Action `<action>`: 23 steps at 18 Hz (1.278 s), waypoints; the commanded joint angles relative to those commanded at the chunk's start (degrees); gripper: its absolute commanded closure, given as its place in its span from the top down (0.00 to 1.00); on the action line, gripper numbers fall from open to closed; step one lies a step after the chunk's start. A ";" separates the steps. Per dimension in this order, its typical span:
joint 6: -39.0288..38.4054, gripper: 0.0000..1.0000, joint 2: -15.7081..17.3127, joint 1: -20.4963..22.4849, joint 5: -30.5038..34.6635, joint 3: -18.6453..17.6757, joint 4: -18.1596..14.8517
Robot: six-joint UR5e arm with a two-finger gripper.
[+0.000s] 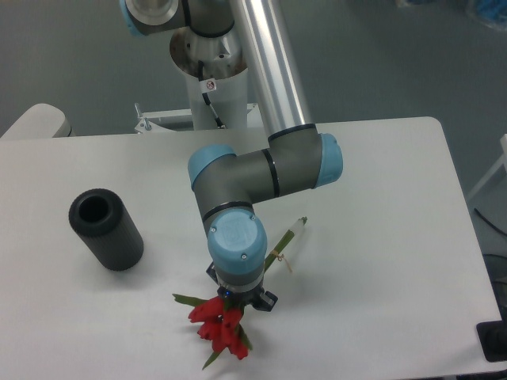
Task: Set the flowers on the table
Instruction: 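Lower the tulip bunch until the blooms rest on the table, then open the gripper to release the tulip stems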
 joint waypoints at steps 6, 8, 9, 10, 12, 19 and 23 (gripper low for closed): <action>0.27 1.00 -0.09 0.00 0.53 0.00 2.28; 0.96 1.00 0.26 0.35 0.09 0.18 2.55; 1.67 1.00 0.44 0.44 0.09 0.18 2.46; 2.02 1.00 0.53 0.44 0.09 0.18 2.55; 3.24 1.00 0.61 0.88 0.17 0.53 2.64; 12.65 1.00 3.25 6.06 0.00 -0.17 2.99; 21.25 1.00 3.51 9.83 0.00 -0.26 3.08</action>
